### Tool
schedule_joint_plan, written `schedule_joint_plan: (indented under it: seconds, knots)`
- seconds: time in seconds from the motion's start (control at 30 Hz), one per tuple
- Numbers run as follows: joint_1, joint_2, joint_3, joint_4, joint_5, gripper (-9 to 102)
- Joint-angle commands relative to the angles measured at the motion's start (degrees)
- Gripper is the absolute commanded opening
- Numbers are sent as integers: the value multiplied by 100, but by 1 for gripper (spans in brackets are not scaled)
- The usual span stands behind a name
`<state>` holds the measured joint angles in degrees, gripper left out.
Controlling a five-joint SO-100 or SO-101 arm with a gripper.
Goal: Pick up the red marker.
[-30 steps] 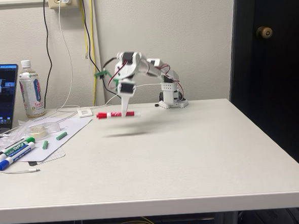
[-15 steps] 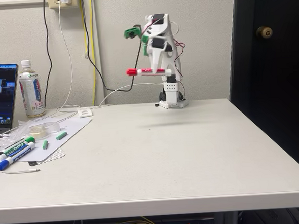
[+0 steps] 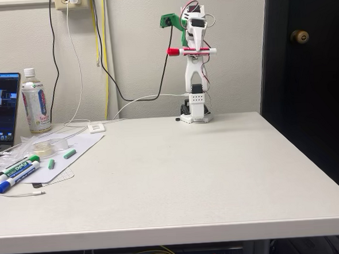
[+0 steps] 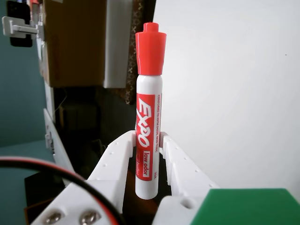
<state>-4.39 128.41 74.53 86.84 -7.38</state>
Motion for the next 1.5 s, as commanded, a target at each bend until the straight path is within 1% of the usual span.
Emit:
schedule_joint_plan:
  seconds: [0.0,0.27,0.6,0.83,1.0,1.47]
  knots:
    - [-9,1169,1424,-686,18,0]
    - [123,2988,3656,-1978,-97,0]
    - [149,4614,5563,-2892,44,0]
    - [176,5089,6161,-3146,53,0]
    - [325,5045,6170,-3190,413,0]
    - [422,5019,6231,-3120,519,0]
